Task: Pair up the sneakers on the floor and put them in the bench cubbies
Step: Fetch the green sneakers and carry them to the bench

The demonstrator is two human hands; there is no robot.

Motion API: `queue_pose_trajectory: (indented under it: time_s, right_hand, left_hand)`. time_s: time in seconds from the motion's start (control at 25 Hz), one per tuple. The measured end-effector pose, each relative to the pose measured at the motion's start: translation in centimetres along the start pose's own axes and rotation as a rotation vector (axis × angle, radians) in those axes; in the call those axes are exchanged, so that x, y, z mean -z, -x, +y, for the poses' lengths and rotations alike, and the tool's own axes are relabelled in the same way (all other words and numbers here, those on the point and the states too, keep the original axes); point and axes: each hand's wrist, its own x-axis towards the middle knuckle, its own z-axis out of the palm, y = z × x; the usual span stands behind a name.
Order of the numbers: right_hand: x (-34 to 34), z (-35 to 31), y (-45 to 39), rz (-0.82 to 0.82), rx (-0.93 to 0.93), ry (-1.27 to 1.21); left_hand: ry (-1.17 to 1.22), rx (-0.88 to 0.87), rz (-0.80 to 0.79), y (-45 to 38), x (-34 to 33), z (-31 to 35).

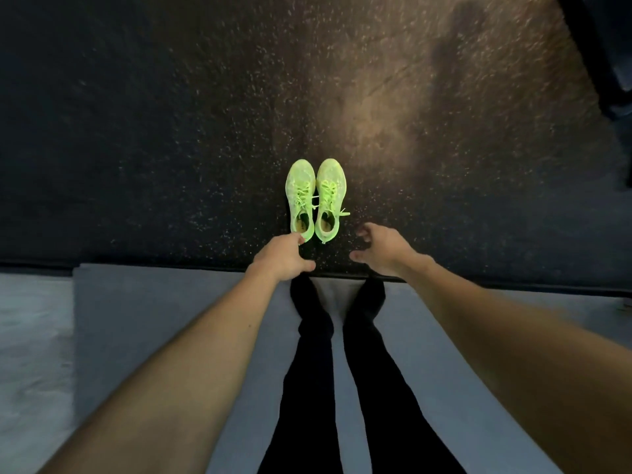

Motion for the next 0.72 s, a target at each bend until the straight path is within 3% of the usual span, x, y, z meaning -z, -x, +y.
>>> queue_pose_trajectory:
  time_s: [0.4,0.6,0.72]
  right_hand:
    - [-13.1,6.9,-25.3,0.000,0.018,0.037]
    - [-18.5,8.3,-32.9,0.084,0.100,0.059]
    - [-20.1,8.4,-35.3,0.109,0.079,0.199]
  left_hand:
    - [-0.194,-0.049,0.029,-27.5,-8.7,-8.3]
    - [-0.272,-0.038,-0.008,-34.9,-13.0,-10.4]
    - [-0.290,-0.051,0.129,-36.4,-15.0,-10.7]
